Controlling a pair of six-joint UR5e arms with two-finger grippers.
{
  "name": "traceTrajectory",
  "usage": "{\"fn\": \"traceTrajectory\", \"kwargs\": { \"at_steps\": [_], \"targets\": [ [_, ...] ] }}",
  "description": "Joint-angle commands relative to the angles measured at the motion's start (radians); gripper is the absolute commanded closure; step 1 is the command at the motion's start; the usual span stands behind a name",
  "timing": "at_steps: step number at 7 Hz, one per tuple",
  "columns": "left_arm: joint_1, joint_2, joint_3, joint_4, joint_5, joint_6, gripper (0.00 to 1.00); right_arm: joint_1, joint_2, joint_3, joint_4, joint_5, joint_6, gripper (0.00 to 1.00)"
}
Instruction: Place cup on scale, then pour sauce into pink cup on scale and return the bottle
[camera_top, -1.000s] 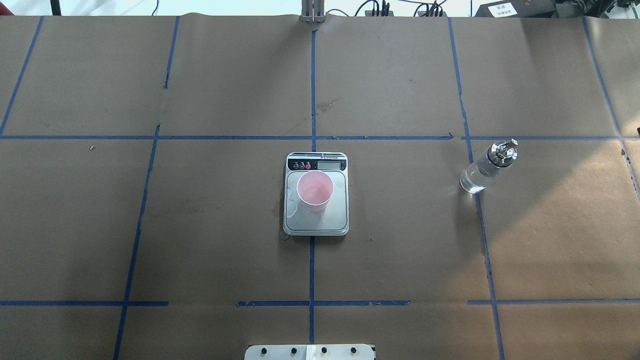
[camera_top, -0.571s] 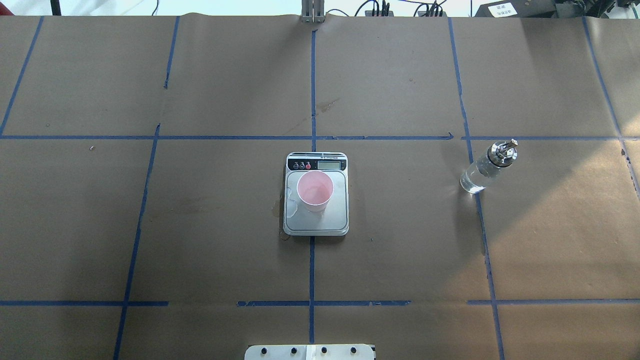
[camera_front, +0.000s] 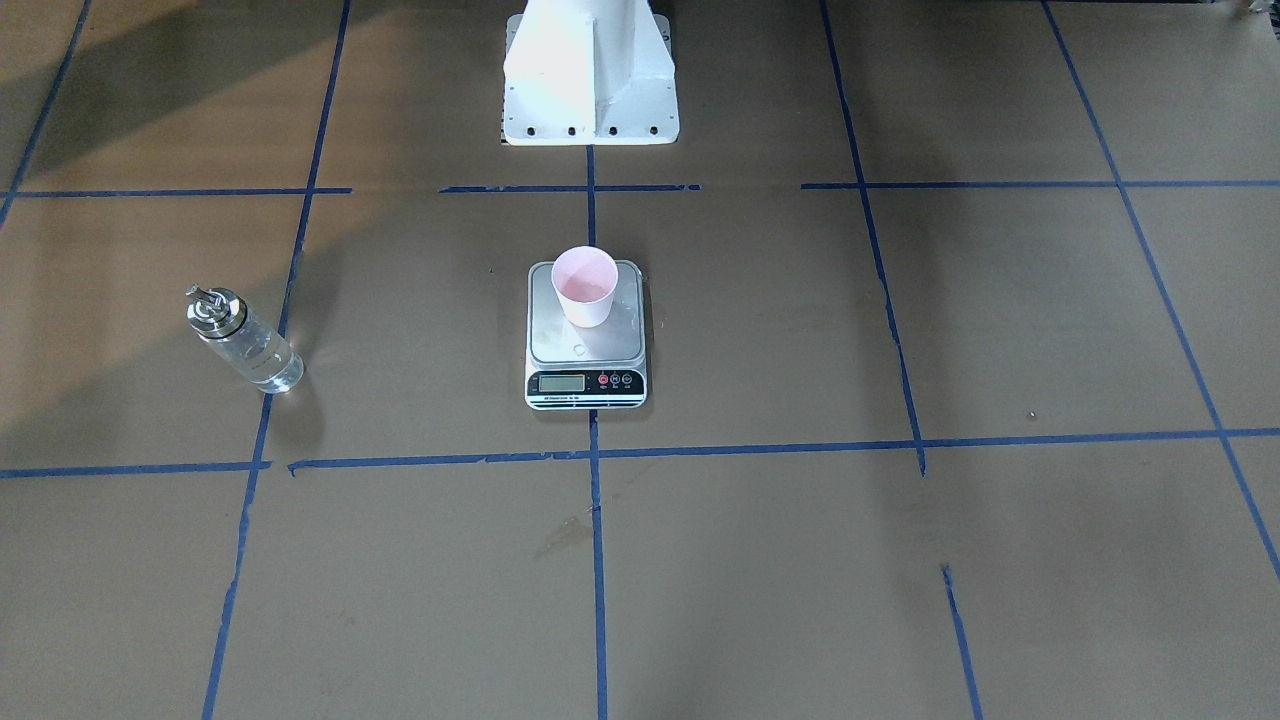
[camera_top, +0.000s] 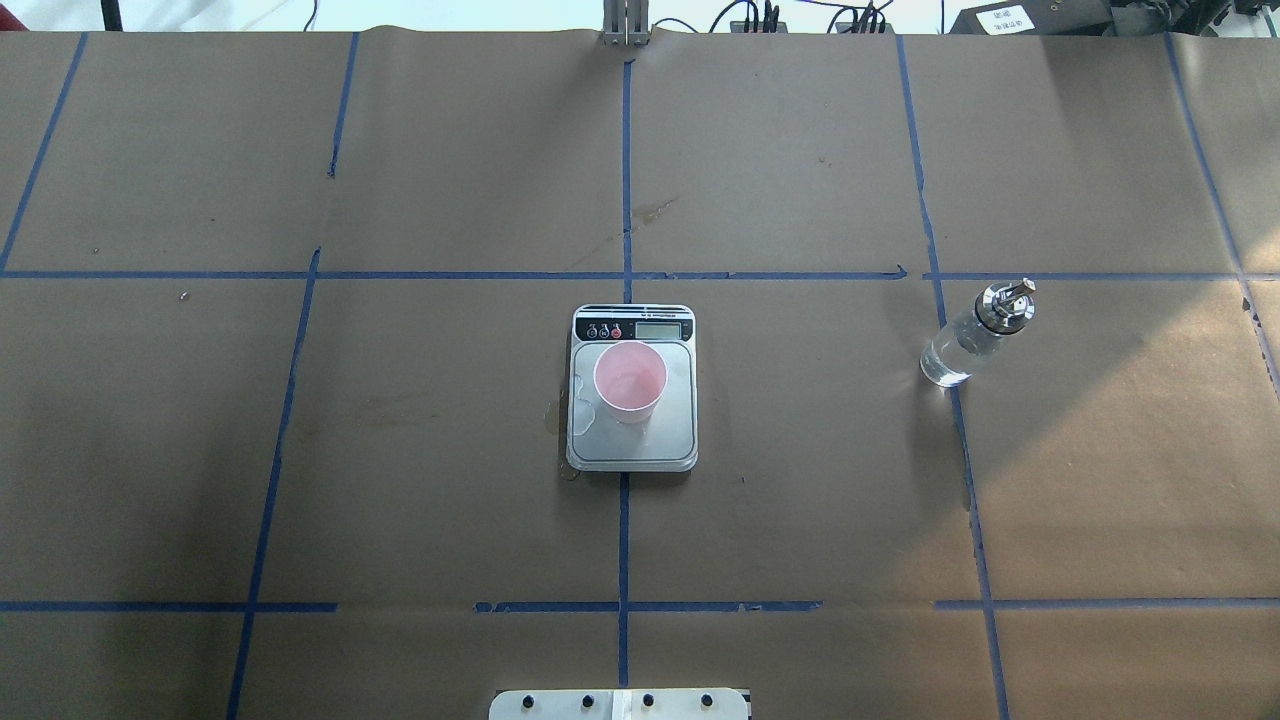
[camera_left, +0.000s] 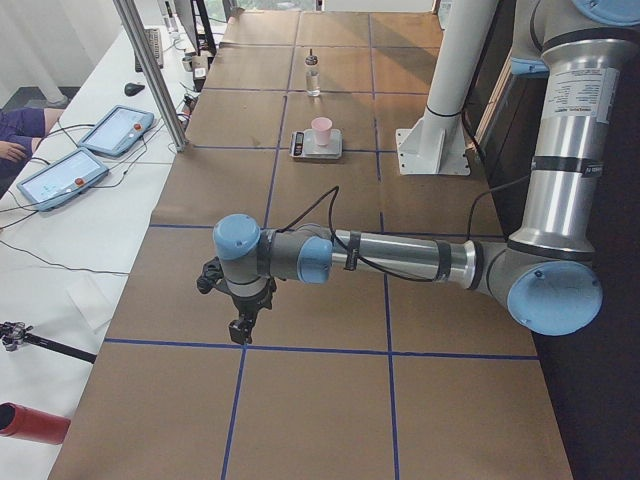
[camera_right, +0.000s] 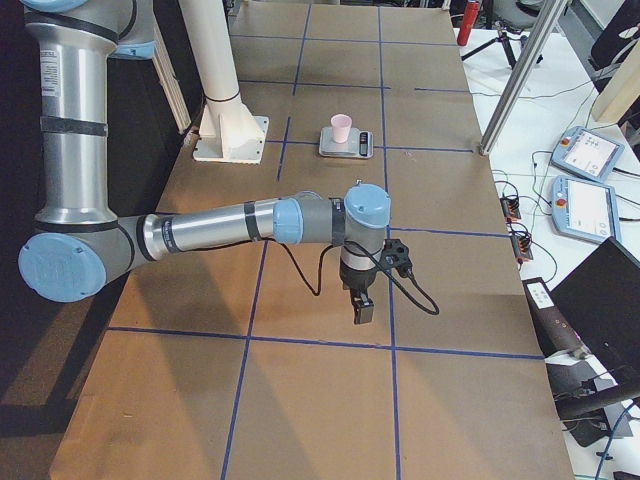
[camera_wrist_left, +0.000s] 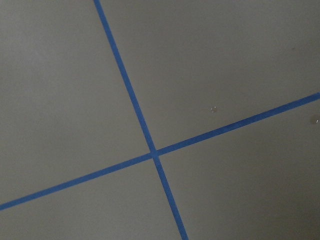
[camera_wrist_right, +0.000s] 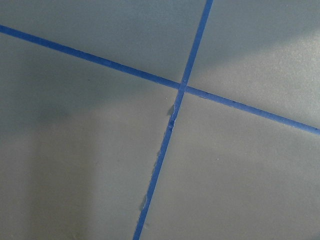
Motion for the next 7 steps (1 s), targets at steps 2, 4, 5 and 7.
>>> {"fn": "traceTrajectory", "kwargs": {
  "at_steps": [2, 4, 5, 7],
  "targets": [
    [-0.015, 0.048, 0.031, -0.028, -0.012, 0.067, 0.00, 0.005, -0.021, -0.006, 0.000, 0.086, 0.014, 0.00],
    [-0.018, 0.045, 0.024, -0.025, -0.009, 0.066, 0.00, 0.005, -0.021, -0.008, 0.000, 0.086, 0.104, 0.00],
    [-0.021, 0.042, 0.024, -0.025, -0.007, 0.066, 0.00, 0.011, -0.024, -0.017, 0.000, 0.086, 0.106, 0.00],
    [-0.022, 0.034, 0.022, -0.025, -0.005, 0.066, 0.00, 0.060, -0.011, -0.099, 0.003, 0.153, 0.100, 0.00]
  ]
}}
